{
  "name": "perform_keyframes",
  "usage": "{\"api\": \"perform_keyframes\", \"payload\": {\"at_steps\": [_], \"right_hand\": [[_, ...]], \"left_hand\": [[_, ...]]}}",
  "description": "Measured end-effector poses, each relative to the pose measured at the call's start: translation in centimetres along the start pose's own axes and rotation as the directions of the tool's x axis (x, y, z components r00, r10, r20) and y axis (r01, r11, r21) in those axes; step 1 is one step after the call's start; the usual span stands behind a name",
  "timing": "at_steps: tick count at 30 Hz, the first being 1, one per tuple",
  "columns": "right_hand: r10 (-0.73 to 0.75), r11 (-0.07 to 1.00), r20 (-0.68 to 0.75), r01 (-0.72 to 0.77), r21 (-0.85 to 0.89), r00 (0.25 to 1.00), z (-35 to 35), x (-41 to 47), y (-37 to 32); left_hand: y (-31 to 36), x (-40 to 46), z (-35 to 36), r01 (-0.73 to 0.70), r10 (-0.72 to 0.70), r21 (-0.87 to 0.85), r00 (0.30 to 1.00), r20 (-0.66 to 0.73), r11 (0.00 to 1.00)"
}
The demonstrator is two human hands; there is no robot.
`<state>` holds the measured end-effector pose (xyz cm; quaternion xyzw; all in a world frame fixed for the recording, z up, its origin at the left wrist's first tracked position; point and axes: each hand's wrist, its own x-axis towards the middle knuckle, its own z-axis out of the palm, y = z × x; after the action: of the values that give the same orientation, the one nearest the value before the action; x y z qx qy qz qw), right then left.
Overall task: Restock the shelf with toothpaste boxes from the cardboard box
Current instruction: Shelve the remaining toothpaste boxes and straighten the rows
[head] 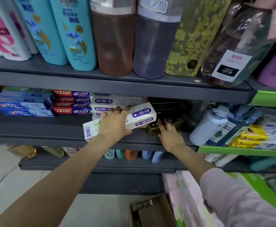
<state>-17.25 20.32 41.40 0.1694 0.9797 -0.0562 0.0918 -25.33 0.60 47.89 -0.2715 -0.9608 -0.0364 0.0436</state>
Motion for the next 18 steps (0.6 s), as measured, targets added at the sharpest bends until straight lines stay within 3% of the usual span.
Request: {"api": "perform_keyframes", "payload": {"at_steps": [4, 6, 7, 8, 10, 11, 12, 14, 16, 18], "right_hand": [[0.075, 0.997, 0.055, -0.075, -0.008, 0.996, -0.4, 1.7, 0.9], [0.047, 0.993, 0.143, -0.061, 0.100, 0.989, -1.7, 2.6, 0.9], [0.038, 0.968, 0.146, -0.073, 0.240, 0.989, -2.7, 2.8, 0.4], [0.064, 0.881, 0.131, -0.118, 0.459, 0.989, -3.7, 2.7, -0.4], [0.139, 0.437, 0.162, -0.208, 0.875, 0.977, -5.3, 1.9, -2.2], [0.092, 0.240, 0.213, -0.229, 0.943, 0.973, -5.9, 1.4, -2.9], [0.004, 0.164, 0.241, -0.239, 0.957, 0.970, -6.3, 0.7, -3.6], [-0.088, 0.163, 0.208, -0.192, 0.968, 0.974, -6.4, -0.1, -4.4], [-0.060, 0.106, 0.124, -0.117, 0.988, 0.991, -6.3, -0.5, -4.7], [-0.036, 0.043, 0.050, -0.049, 0.998, 0.998, -6.6, -0.6, -5.2]], "left_hand": [[-0.3, 0.4, 0.1, -0.028, 0.028, 0.020, 1.000, -0.009, 0.999], [-0.5, 0.2, 0.1, -0.052, 0.053, 0.052, 0.998, -0.022, 0.997], [-0.6, 0.2, 0.2, -0.069, 0.071, 0.073, 0.997, -0.029, 0.995], [-0.6, 0.0, 0.2, -0.088, 0.092, 0.095, 0.995, -0.036, 0.992], [-0.8, -0.2, 0.3, -0.119, 0.128, 0.142, 0.990, -0.057, 0.983], [-0.8, -0.3, 0.2, -0.128, 0.141, 0.152, 0.987, -0.074, 0.980], [-0.8, -0.5, 0.2, -0.134, 0.148, 0.153, 0.985, -0.087, 0.979], [-0.8, -0.8, 0.1, -0.137, 0.152, 0.142, 0.984, -0.098, 0.980], [-1.0, -0.9, -0.2, -0.110, 0.114, 0.065, 0.992, -0.061, 0.992], [-1.6, -0.8, -0.3, -0.033, 0.041, -0.110, 0.997, 0.072, 0.993]]}}
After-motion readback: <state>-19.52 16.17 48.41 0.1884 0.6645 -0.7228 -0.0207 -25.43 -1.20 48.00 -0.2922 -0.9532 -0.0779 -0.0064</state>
